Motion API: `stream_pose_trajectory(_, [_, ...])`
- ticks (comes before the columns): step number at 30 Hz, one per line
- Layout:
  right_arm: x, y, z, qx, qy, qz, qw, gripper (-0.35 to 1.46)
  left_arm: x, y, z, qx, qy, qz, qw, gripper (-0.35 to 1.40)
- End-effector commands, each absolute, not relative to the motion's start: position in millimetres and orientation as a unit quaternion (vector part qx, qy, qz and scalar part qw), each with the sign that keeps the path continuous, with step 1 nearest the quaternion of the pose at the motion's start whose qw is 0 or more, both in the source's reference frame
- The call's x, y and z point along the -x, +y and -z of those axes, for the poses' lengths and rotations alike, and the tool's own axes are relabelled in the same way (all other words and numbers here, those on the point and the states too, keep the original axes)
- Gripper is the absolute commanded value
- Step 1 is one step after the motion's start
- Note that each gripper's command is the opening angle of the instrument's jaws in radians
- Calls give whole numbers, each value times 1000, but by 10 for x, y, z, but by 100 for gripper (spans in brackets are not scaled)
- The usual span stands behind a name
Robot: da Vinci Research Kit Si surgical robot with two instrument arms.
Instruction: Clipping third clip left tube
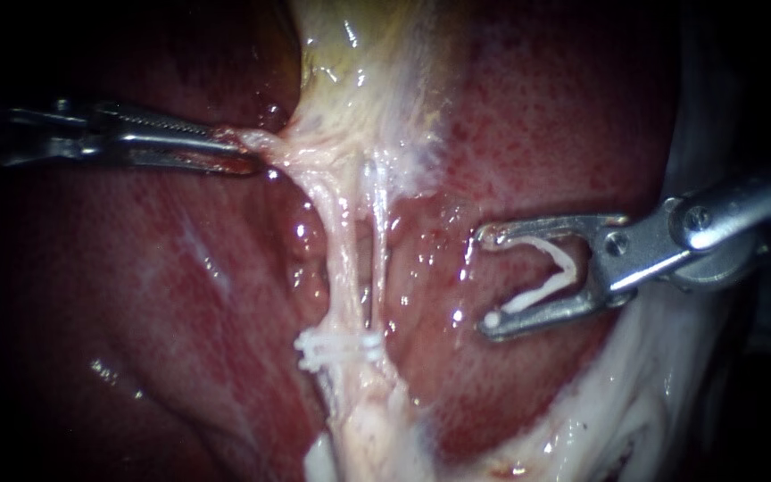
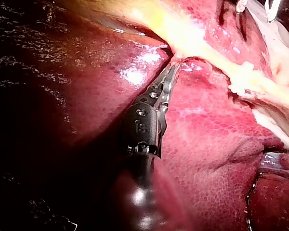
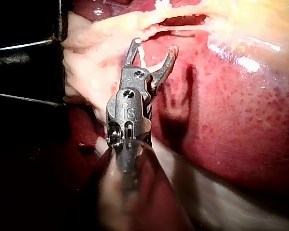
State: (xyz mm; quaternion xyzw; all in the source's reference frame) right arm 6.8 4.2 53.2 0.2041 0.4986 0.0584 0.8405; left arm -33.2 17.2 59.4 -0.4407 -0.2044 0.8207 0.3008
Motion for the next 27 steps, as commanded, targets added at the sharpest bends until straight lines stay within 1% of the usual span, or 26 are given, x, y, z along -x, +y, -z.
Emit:
stream_pose_trajectory(1, [-68,42,-532,-204,498,-59,841,50,331,173,-592,441,-206,-820,301,-35])
stream_pose_trajectory(7, [-68,42,-532,-204,498,-60,841,50,313,190,-557,442,-204,-816,312,-35])
stream_pose_trajectory(11, [-71,42,-532,-203,498,-60,841,50,298,199,-533,450,-192,-814,313,-35])
stream_pose_trajectory(17, [-91,40,-533,-211,499,-54,839,50,296,201,-524,451,-191,-814,313,-35])
stream_pose_trajectory(21, [-117,37,-537,-234,500,-90,829,50,298,199,-525,451,-189,-814,314,-35])
stream_pose_trajectory(27, [-157,39,-546,-265,511,-140,806,50,300,197,-526,451,-189,-814,314,-35])
